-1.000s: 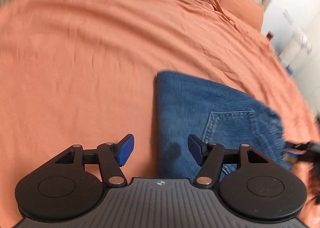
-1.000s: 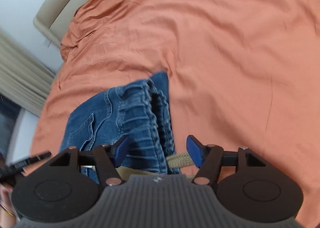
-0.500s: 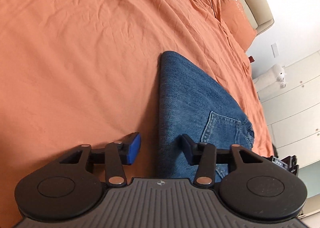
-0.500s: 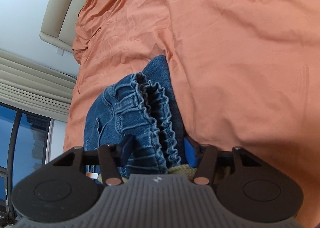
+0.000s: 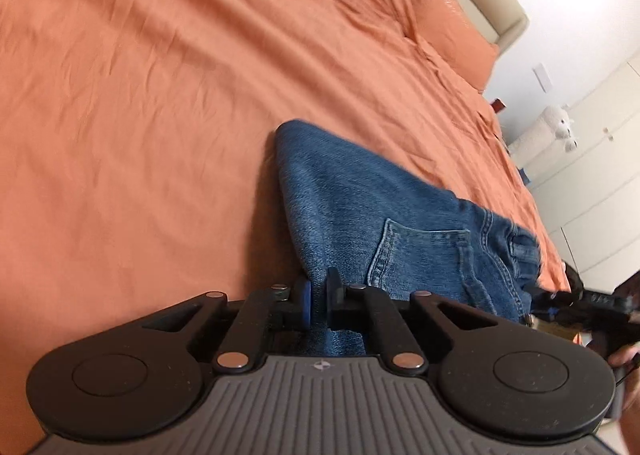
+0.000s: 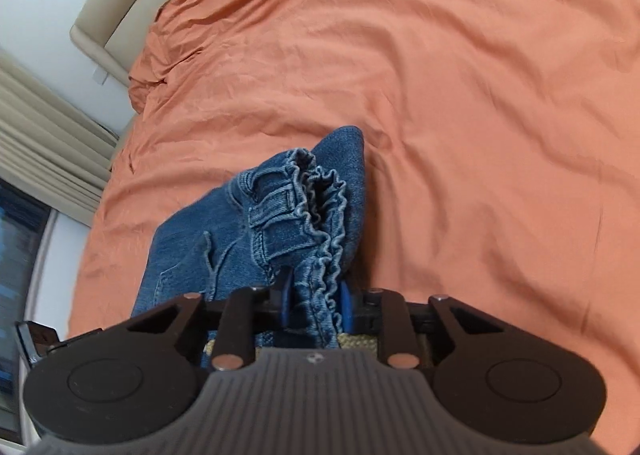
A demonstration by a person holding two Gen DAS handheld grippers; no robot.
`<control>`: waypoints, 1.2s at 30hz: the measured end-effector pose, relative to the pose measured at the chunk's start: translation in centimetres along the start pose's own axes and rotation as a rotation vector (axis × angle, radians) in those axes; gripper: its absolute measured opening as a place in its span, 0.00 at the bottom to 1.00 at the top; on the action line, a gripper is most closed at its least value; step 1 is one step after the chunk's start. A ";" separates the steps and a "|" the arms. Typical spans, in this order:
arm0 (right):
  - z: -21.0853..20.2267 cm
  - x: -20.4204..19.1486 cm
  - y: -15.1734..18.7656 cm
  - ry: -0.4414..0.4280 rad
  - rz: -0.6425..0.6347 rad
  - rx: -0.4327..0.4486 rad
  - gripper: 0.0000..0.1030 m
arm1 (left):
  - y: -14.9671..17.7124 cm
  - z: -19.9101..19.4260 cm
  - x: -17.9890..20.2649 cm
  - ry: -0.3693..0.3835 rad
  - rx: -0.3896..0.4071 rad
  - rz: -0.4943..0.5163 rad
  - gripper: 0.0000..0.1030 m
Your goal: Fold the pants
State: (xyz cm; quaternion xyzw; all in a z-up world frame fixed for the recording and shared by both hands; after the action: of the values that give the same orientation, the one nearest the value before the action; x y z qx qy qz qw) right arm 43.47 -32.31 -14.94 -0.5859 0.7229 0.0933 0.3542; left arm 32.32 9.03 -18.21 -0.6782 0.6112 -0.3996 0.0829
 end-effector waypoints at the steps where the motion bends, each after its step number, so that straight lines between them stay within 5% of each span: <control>1: -0.6 -1.0 0.1 0.006 -0.023 0.009 0.17 | -0.3 -0.5 0.3 0.014 0.002 0.018 0.06; 11: -2.4 -9.9 3.9 -0.032 -0.105 0.020 0.16 | -3.2 -8.9 -0.4 -0.076 0.097 0.158 0.06; 22: 4.8 -17.5 9.7 -0.145 -0.029 -0.048 0.16 | -4.7 -16.0 -6.2 -0.275 0.177 0.155 0.06; 28: 8.8 -20.1 12.0 -0.225 -0.010 -0.085 0.16 | -5.3 -16.5 -9.2 -0.373 0.192 0.158 0.06; 36: 13.0 -17.8 12.6 -0.168 0.019 -0.095 0.16 | -4.1 -13.1 -12.8 -0.485 0.085 0.170 0.06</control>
State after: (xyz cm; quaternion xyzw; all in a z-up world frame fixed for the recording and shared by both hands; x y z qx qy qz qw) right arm 38.32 -7.51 -16.90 -0.5853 0.6910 0.1795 0.3844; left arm 27.81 26.37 -12.63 -0.6961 0.6111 -0.2421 0.2887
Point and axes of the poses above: each gripper's, at about its wrist camera, not at the fingertips, and z roughly the way its jaws point, x to its right, y to its underside, the point moved 6 cm from there along z, roughly the way its jaws point, and after that the axes turned 13 degrees about z, right-handed, at the moved point
